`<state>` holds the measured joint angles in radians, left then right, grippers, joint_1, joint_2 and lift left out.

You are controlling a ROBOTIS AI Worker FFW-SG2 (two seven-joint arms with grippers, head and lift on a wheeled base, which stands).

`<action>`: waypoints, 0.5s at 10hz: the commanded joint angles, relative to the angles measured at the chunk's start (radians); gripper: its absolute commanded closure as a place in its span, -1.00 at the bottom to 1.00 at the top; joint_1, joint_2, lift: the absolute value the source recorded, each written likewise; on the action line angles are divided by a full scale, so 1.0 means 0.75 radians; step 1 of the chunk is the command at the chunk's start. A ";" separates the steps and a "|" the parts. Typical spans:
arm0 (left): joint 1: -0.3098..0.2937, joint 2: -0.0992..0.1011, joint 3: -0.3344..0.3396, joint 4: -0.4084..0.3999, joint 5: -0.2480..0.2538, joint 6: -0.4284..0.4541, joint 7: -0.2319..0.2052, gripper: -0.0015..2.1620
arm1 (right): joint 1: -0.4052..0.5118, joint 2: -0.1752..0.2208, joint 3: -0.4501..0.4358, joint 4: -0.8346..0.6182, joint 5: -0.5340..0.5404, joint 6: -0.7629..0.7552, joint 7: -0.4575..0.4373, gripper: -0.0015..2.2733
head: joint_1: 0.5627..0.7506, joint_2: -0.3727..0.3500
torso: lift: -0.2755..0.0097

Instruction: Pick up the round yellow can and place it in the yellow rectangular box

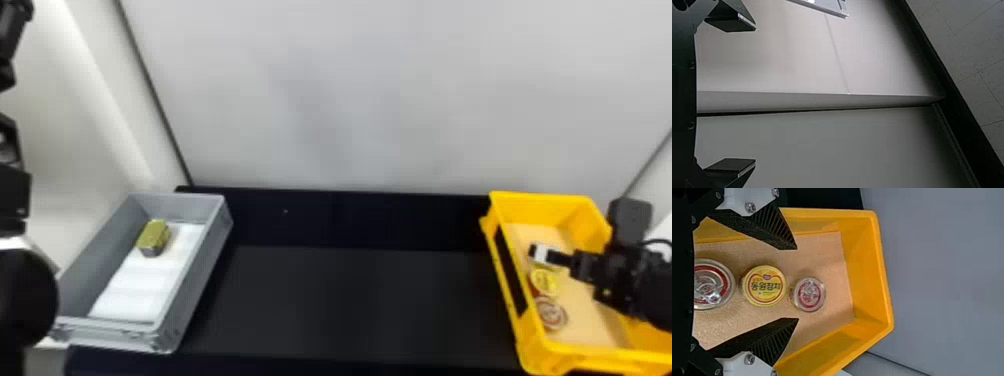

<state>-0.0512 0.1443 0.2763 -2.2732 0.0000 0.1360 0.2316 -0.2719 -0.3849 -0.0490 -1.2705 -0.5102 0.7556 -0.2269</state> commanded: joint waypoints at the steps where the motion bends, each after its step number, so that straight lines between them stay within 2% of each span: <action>1: -0.001 -0.002 0.000 0.000 0.000 0.007 0.000 -0.93 | 0.027 0.010 0.026 -0.288 0.005 -0.017 -0.055 -0.84 | 0.39 0.18 | 0.91; 3: -0.003 -0.004 0.000 0.002 -0.002 0.015 -0.002 -0.93 | -0.045 0.031 0.159 -0.474 0.028 -0.087 -0.094 -0.84 | 0.39 0.18 | 0.91; 4: -0.003 -0.004 0.002 0.002 -0.002 0.015 -0.002 -0.93 | -0.104 0.061 0.206 -0.564 0.069 -0.117 -0.109 -0.84 | 0.39 0.18 | 0.91; 5: -0.001 -0.004 0.002 0.004 -0.002 0.015 -0.002 -0.93 | -0.163 0.110 0.237 -0.683 0.185 -0.123 -0.104 -0.84 | 0.39 0.18 | 0.91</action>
<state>-0.0536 0.1413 0.2765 -2.2715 -0.0012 0.1469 0.2302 -0.3317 -0.3442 0.0853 -1.6709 -0.4580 0.6831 -0.3052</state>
